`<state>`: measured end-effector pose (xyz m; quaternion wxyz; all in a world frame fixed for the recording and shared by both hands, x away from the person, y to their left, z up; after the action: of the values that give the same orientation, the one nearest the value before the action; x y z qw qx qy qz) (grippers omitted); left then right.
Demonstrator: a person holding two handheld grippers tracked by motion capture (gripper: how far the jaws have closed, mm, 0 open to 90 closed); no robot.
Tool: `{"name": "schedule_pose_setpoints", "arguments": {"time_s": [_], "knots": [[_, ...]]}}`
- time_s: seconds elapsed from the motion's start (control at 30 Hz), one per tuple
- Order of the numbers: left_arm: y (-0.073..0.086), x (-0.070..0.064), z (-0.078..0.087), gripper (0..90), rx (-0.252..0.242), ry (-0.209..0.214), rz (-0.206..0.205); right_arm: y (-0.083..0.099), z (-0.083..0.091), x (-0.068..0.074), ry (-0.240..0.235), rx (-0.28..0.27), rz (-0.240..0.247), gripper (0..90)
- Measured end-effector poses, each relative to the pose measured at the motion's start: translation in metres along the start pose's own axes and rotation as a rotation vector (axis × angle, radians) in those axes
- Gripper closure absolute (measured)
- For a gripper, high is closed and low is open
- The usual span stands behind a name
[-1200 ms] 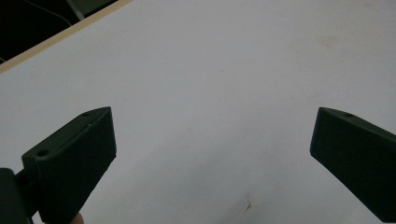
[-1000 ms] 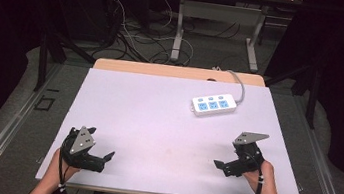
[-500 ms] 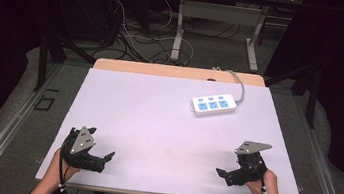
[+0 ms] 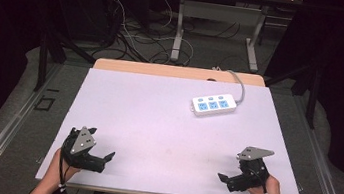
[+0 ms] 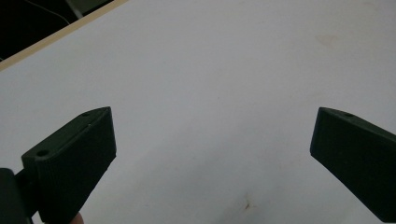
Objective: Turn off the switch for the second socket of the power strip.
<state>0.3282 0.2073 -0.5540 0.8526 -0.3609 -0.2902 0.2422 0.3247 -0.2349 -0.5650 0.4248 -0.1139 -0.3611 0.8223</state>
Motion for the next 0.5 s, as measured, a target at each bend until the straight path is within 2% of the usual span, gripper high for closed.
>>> {"name": "schedule_pose_setpoints", "arguments": {"time_s": [0.07,0.2,0.23,0.5], "knots": [[0.0003,-0.0003,-0.0001,0.0,0.002,0.003,0.001,-0.0003,0.0002,-0.0004,0.005,-0.006,0.012,0.0],[0.0007,0.0008,-0.0002,0.0,0.004,0.001,-0.01,0.0001,0.001,0.0003,0.007,0.004,0.007,0.0],[0.0007,-0.0006,-0.0009,0.0,-0.001,0.003,0.008,-0.0002,0.0008,0.0003,0.007,-0.002,0.008,0.0],[0.0009,-0.0001,-0.0014,0.0,0.007,0.008,-0.003,0.0,0.0002,-0.0007,0.009,-0.004,0.016,0.0]]}}
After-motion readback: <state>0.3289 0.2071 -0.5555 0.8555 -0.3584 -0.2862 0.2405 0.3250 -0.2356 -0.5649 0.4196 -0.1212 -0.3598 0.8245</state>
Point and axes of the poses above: each handheld gripper's, and its own axes: z roughly backward along the jaws, y roughly out of its underside, x roughly to its left, the point moved 6 cm from there along -z, roughly forward along the jaws, and after that the axes turned 10 degrees about -z, right-handed, at the moved point
